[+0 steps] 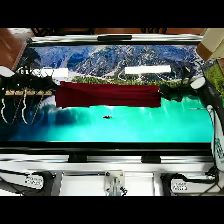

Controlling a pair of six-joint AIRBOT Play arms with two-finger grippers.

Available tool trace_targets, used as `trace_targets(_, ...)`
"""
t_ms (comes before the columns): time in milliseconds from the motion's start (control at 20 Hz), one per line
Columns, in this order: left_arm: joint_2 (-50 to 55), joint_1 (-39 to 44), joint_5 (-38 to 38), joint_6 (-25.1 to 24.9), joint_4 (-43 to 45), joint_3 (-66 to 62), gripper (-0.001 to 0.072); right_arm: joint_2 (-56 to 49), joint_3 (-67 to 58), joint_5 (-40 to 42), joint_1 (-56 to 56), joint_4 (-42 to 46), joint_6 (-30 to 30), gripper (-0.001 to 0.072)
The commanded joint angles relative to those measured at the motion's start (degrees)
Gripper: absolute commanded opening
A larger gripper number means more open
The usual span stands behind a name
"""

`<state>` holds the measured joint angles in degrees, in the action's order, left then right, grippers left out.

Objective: Fold the shirts.

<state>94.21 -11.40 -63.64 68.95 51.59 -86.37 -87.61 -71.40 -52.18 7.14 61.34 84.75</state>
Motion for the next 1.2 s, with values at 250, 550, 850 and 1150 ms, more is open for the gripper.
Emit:
trace_targets(250, 15.3, 1.4, -0.5, 7.9, -2.0, -9.7, 0.0292, -12.9, -7.9, 2.0, -1.4, 0.6, 2.3, 0.0479)
trace_targets(550, 15.2, 1.1, -6.0, 7.8, -2.6, -12.8, 0.0607, -12.4, -7.9, -1.4, 2.1, 0.7, 0.8, 0.0617)
trace_targets(850, 15.0, 1.8, -9.0, 7.8, -8.4, -12.9, 0.0606, -14.1, -7.9, -1.4, 2.0, -2.1, 0.4, 0.0632)
trace_targets(1150, 13.6, 4.9, -10.4, 6.8, -11.0, -12.9, 0.0606, -16.5, -7.9, -6.1, 1.0, -8.8, -2.1, 0.0245)
